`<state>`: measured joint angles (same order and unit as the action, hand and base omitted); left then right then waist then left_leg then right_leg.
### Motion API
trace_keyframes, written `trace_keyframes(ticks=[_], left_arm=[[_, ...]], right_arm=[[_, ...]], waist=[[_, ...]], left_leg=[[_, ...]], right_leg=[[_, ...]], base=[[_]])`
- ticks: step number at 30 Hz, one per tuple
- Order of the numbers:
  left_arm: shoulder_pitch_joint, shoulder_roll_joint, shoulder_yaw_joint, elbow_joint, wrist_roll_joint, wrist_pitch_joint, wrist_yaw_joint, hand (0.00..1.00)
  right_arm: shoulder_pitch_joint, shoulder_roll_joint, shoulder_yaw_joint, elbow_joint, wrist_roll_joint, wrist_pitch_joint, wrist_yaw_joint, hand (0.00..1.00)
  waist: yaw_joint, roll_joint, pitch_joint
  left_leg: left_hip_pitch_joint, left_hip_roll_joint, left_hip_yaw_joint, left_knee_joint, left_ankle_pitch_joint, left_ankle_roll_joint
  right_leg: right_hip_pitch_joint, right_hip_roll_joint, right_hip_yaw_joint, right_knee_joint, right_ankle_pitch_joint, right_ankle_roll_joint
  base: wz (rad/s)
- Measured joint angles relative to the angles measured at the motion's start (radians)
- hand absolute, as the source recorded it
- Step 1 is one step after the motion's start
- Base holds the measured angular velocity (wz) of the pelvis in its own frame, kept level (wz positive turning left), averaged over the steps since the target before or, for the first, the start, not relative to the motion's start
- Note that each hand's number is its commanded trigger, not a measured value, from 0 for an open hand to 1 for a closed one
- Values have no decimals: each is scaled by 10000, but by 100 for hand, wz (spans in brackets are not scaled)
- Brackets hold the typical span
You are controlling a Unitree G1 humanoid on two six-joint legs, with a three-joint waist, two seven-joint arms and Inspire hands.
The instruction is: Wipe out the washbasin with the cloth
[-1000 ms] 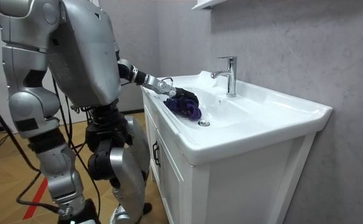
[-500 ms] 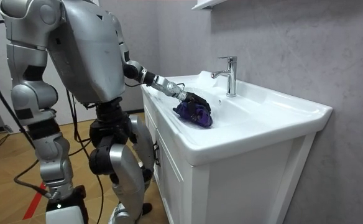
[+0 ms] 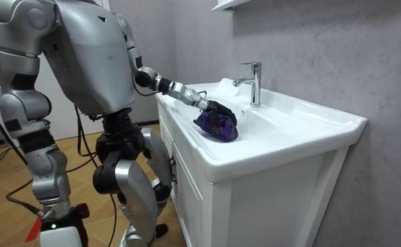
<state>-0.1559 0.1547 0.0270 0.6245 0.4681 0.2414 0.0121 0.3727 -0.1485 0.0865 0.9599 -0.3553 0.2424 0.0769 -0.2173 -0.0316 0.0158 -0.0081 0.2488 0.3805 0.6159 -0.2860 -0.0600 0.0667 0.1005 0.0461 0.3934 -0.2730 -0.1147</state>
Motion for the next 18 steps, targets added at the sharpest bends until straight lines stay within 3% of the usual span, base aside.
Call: trace_keyframes(ticks=[2,9,11,13,14,18], left_arm=[[-1,0,9,-13,-389,-9,-6,100],[-3,2,-28,-43,-651,-265,-15,100],[-3,123,-26,-72,-654,-266,-14,100],[-9,279,-140,-68,-740,-268,38,100],[-42,310,-254,-64,-775,-268,68,100],[-221,319,-756,-19,-826,-315,52,100]], right_arm=[[33,-5,-12,27,0,-6,-4,0],[101,-2,-3,197,22,-248,-108,0],[99,6,3,239,7,-329,-85,0],[95,-8,-6,228,17,-399,-84,0],[89,-47,-14,213,17,-429,-83,0],[95,-98,-60,157,150,-439,-81,0]], waist=[[-175,16,0],[-264,-90,-47],[-235,-252,-73],[-275,-317,-63],[-276,-313,-60],[-330,-168,-4]], left_leg=[[75,3,21,-8,-14,-21],[76,-36,34,-158,-199,-61],[309,15,315,-86,-218,-69],[322,75,309,-58,-268,-16],[315,181,306,10,-376,-25],[353,351,304,-30,-683,-26]], right_leg=[[5,30,108,34,1,2],[-69,57,349,43,47,65],[-87,73,393,22,68,102],[-88,78,251,-30,93,113],[-107,94,50,-39,106,107],[-200,278,6,64,103,99]], base=[[-9],[-9],[-18],[-16],[-17],[-6]])
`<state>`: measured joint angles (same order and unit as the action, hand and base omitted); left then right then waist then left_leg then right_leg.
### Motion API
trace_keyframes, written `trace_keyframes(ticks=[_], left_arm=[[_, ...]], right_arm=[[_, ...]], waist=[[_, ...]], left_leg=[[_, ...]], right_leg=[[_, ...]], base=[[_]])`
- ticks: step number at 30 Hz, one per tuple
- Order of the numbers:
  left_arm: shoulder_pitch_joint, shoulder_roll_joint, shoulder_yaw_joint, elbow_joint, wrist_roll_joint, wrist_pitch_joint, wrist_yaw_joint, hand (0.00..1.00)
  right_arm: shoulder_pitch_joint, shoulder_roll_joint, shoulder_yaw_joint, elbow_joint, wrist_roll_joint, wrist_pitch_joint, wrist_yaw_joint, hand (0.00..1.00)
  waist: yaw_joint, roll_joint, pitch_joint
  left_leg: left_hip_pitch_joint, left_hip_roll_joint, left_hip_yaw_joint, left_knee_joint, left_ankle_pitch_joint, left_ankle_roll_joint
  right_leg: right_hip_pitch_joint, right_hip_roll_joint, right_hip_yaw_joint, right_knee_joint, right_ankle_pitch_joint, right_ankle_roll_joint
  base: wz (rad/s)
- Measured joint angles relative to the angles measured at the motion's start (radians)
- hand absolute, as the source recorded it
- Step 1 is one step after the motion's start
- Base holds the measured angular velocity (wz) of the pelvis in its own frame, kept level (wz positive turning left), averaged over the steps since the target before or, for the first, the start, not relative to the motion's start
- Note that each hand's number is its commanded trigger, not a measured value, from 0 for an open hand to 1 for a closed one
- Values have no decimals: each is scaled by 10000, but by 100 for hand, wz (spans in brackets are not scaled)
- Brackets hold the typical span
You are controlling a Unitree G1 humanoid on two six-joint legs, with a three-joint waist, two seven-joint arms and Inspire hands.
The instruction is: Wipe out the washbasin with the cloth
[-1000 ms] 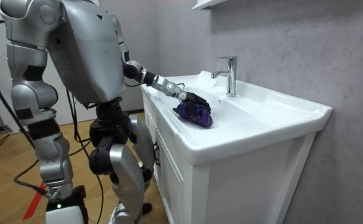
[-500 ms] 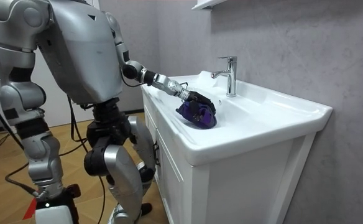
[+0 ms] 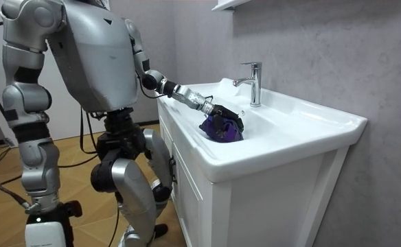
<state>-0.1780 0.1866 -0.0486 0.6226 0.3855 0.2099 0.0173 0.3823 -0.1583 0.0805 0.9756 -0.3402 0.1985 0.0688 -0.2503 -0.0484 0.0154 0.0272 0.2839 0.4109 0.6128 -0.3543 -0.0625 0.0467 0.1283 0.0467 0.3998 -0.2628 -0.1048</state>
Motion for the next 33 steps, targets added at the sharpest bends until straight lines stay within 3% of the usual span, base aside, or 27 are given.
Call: trace_keyframes(ticks=[2,9,14,19,33], left_arm=[[-97,-4,-150,0,-35,-112,-31,100],[-120,-72,-336,-1,-26,-174,-84,100],[-126,-79,-325,202,-13,-492,-56,100],[-126,-49,-334,197,-12,-585,-38,100],[-124,-56,-333,509,316,-670,-73,100]], right_arm=[[-18,-7,11,-60,220,-18,1,0],[12,-90,14,-90,220,-57,0,0],[136,-84,16,-96,213,-269,-3,0],[137,-95,13,-110,214,-278,-10,0],[285,-110,-197,-136,206,-252,-40,0]], waist=[[-124,122,9],[-232,257,22],[-213,115,32],[-194,-32,20],[-155,153,-12]], left_leg=[[-9,0,67,-281,-199,-91],[34,32,510,-268,-179,-107],[12,-5,519,-35,-129,-98],[-19,19,539,-7,-130,-96],[-155,97,426,558,-53,-72]], right_leg=[[-285,41,-12,262,-32,-6],[-590,43,222,628,-89,-9],[-593,44,294,693,-155,14],[-604,31,362,642,-178,57],[-480,30,361,664,-222,57]], base=[[-10],[-16],[-3],[-1],[-1]])
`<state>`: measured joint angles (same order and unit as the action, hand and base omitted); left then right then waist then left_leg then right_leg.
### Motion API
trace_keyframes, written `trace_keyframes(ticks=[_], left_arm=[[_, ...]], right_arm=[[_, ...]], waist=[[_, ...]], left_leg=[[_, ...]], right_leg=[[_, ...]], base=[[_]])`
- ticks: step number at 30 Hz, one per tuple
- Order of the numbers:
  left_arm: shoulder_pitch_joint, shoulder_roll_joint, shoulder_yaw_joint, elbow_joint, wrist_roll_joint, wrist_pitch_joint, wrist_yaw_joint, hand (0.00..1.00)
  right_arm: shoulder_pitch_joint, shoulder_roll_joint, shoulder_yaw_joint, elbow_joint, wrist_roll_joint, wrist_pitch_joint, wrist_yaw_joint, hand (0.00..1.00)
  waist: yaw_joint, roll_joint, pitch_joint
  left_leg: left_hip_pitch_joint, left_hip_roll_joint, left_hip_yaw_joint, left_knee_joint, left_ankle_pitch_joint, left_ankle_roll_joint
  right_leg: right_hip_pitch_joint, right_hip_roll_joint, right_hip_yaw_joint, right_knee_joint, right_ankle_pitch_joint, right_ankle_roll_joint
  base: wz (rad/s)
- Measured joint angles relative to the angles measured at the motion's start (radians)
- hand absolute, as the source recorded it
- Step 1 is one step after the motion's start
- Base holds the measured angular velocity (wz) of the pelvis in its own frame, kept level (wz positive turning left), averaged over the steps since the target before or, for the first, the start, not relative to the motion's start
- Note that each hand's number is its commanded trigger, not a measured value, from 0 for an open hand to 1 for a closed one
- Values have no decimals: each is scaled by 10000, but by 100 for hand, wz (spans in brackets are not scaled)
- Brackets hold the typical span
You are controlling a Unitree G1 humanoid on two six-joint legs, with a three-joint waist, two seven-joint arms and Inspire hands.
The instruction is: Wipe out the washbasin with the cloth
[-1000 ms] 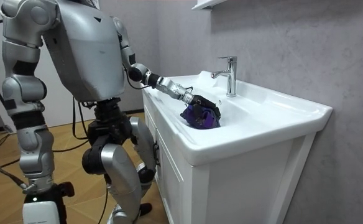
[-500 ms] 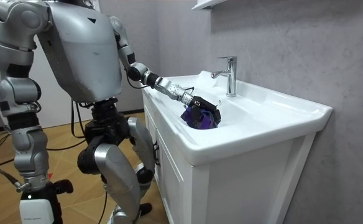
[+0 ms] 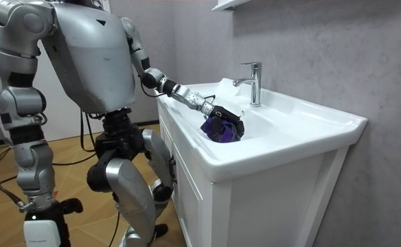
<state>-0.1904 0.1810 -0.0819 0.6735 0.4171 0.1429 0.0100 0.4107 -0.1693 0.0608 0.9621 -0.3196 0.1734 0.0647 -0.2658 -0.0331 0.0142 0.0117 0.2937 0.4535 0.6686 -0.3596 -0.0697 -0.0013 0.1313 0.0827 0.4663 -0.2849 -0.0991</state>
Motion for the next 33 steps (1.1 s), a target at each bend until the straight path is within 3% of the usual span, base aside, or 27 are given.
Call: trace_keyframes(ticks=[3,6,10,12,14,16,18,24,28,33], left_arm=[[-1,2,46,503,340,-344,191,100],[45,22,84,785,609,-430,314,100],[263,55,809,928,1392,-601,380,100],[405,121,1093,984,1883,-610,541,100],[615,361,1295,1044,2440,-620,747,100],[771,532,1560,1175,2784,-616,965,100],[821,728,1831,1321,3078,-612,1154,100],[874,961,2237,1312,4154,-547,1377,100],[986,1155,2470,1301,4843,-493,1376,100],[1035,1461,2471,1282,5387,-491,1442,100]], right_arm=[[111,-22,-67,-20,-48,81,-81,0],[149,-21,-97,-40,-77,111,-99,0],[160,16,-460,-228,-132,111,-125,0],[275,15,-464,-303,-142,107,-198,0],[363,13,-597,-384,-235,70,-211,0],[291,-1,-865,-364,-365,69,-236,0],[266,-31,-857,-352,-478,79,-314,0],[195,-76,-876,-353,-462,23,-405,0],[96,-175,-1044,-363,-438,15,-467,0],[-212,-229,-1085,-367,-437,-126,-492,0]], waist=[[193,-58,-2],[285,-113,-23],[609,-16,-19],[677,-8,-69],[958,73,-157],[1103,159,-192],[1298,231,-186],[1623,368,-184],[1897,713,-190],[1894,824,-190]], left_leg=[[126,-49,-6,-136,2,1],[159,-111,-226,-237,4,-3],[112,-104,-223,-203,2,-3],[118,-109,-206,-284,2,-3],[137,-185,-309,-392,2,-3],[161,-294,-582,-547,2,-3],[188,-283,-574,-653,4,-5],[81,-288,-686,-791,7,-17],[-49,-273,-772,-678,13,-26],[-221,-348,-988,-699,59,-93]], right_leg=[[140,-7,38,-12,-1,-4],[236,-3,110,-28,-97,-13],[171,-46,33,-47,-30,4],[211,-56,-58,-136,20,33],[215,-46,-83,-193,69,18],[217,-55,-89,-195,72,18],[217,-71,-175,-174,65,4],[183,-83,-496,-180,6,-117],[149,-91,-589,-175,43,-108],[54,-117,-695,-175,7,-123]], base=[[-2],[9],[-5],[10],[2],[4],[9],[17],[5],[7]])
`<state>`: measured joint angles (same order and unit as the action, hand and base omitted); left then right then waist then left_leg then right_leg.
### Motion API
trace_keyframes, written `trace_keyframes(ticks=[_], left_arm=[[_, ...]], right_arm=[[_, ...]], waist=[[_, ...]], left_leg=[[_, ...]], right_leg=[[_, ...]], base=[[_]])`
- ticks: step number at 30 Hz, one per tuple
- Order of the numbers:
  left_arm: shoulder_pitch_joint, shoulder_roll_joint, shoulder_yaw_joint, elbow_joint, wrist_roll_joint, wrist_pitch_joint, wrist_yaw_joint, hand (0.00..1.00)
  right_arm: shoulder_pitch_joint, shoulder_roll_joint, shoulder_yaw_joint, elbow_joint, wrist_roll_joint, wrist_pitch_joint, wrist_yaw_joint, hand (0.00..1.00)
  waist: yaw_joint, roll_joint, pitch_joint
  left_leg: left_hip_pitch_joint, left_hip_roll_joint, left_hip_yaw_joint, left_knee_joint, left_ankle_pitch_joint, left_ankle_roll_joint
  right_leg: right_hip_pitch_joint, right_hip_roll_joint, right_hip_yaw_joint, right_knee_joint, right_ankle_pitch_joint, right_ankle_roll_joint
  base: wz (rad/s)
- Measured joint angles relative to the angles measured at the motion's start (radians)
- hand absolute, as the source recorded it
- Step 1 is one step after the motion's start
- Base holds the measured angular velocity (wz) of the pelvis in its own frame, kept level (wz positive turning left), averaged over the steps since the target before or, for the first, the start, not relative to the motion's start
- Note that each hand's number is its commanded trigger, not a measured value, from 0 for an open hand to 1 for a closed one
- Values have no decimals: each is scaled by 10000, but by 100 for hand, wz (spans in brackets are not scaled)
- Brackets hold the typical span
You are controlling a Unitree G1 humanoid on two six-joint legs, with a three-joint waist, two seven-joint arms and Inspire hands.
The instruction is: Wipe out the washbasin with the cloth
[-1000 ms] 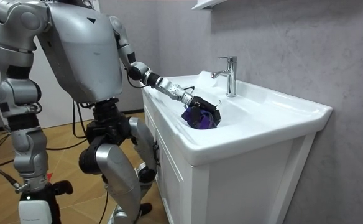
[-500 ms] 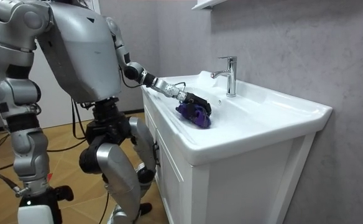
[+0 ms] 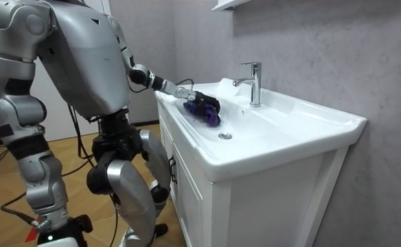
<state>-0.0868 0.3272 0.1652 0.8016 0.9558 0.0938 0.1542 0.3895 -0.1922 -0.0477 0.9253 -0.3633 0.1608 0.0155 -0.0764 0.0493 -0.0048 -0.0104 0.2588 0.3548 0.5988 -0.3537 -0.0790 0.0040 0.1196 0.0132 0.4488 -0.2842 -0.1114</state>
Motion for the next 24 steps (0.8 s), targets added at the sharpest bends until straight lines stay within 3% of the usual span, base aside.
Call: trace_keyframes(ticks=[5,11,16,19,21,24], left_arm=[[204,51,11,-594,970,-1,163,100],[396,237,9,-1351,971,8,383,100],[447,294,11,-1923,1076,285,552,100],[501,459,11,-2118,1073,355,630,100],[575,460,10,-2165,1073,416,679,100],[668,456,-74,-2306,1049,662,689,100]], right_arm=[[-258,-57,-246,93,-9,-79,-180,0],[-392,-246,-231,487,54,-351,-195,0],[-403,-526,-249,541,52,-416,-200,0],[-407,-526,-242,592,57,-451,-191,0],[-435,-531,-229,712,57,-516,-188,0],[-759,-528,-169,1067,71,-566,-177,0]], waist=[[8,94,-51],[271,134,-35],[421,364,87],[445,246,156],[465,289,160],[290,195,169]], left_leg=[[-331,-140,-280,-57,90,14],[-470,-336,-918,-118,168,-37],[-481,-486,-1153,-211,222,-114],[-476,-657,-1201,-284,405,-48],[-470,-702,-1208,-303,427,-28],[-294,-852,-1207,-631,485,-29]], right_leg=[[-174,-154,-438,33,-86,-58],[-180,-253,-849,-1,-202,-159],[-149,-369,-1039,67,-344,-187],[-139,-540,-1106,180,-466,-178],[-89,-572,-1114,181,-499,-186],[-16,-671,-1200,170,-557,-173]], base=[[22],[21],[15],[12],[6],[11]])
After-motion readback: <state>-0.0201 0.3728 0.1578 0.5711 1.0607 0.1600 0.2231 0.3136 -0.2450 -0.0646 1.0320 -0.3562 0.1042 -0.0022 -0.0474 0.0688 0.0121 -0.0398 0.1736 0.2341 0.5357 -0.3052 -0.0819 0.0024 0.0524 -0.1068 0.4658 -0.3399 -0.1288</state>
